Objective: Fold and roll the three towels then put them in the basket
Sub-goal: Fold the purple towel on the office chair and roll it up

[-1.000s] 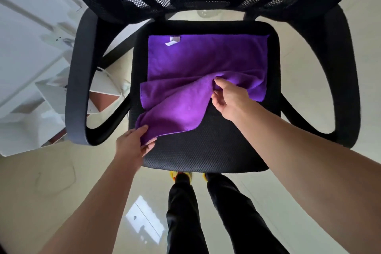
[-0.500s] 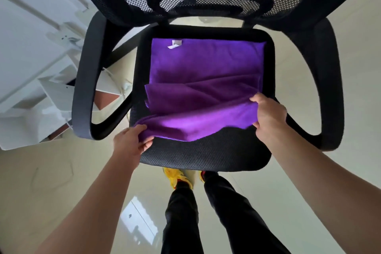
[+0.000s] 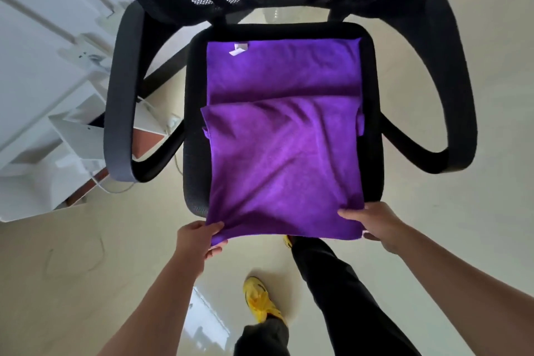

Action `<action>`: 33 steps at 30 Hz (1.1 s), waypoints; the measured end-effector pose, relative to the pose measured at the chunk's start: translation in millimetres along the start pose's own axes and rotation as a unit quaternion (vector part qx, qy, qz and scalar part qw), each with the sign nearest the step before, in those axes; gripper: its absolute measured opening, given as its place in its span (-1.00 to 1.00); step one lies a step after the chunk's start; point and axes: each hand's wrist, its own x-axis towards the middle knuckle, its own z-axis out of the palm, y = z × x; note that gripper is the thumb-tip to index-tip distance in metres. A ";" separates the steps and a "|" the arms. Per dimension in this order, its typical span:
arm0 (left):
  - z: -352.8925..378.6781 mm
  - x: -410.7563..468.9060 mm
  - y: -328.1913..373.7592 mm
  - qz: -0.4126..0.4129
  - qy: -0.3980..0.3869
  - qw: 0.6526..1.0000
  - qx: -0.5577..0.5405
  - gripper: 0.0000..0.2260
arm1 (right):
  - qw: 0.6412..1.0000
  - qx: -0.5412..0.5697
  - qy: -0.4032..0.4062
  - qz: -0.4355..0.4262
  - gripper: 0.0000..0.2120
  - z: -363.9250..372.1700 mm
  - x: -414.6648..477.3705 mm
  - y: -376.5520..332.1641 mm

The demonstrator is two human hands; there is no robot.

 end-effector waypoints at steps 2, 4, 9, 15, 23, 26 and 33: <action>-11.8 -5.2 -11.7 0.013 -0.016 1.000 0.012 -0.87 | 0.994 0.100 0.043 -0.004 -0.65 5.4 -14.1 17.1; -17.2 -4.6 -18.9 0.023 -0.032 0.999 0.013 -0.85 | 0.979 0.181 0.090 -0.004 -0.75 7.8 -22.4 23.1; -50.0 -28.6 -50.2 0.080 -0.081 0.994 -0.007 -0.82 | 0.944 0.273 0.178 -0.049 -0.66 33.5 -72.5 61.4; -93.0 -54.7 -101.5 0.089 -0.105 0.990 0.016 -0.81 | 0.928 0.324 0.183 -0.040 -0.65 62.7 -125.0 119.1; -123.0 -66.7 -185.8 0.061 -0.100 0.992 0.054 -0.81 | 0.935 0.315 0.164 0.011 -0.74 86.9 -155.3 201.0; -128.0 -64.7 -219.9 0.044 -0.097 0.992 0.066 -0.82 | 0.938 0.305 0.161 0.023 -0.75 96.6 -155.3 234.6; -131.8 -67.7 -251.7 0.021 -0.091 0.993 0.074 -0.81 | 0.940 0.297 0.162 0.036 -0.76 104.1 -158.4 270.8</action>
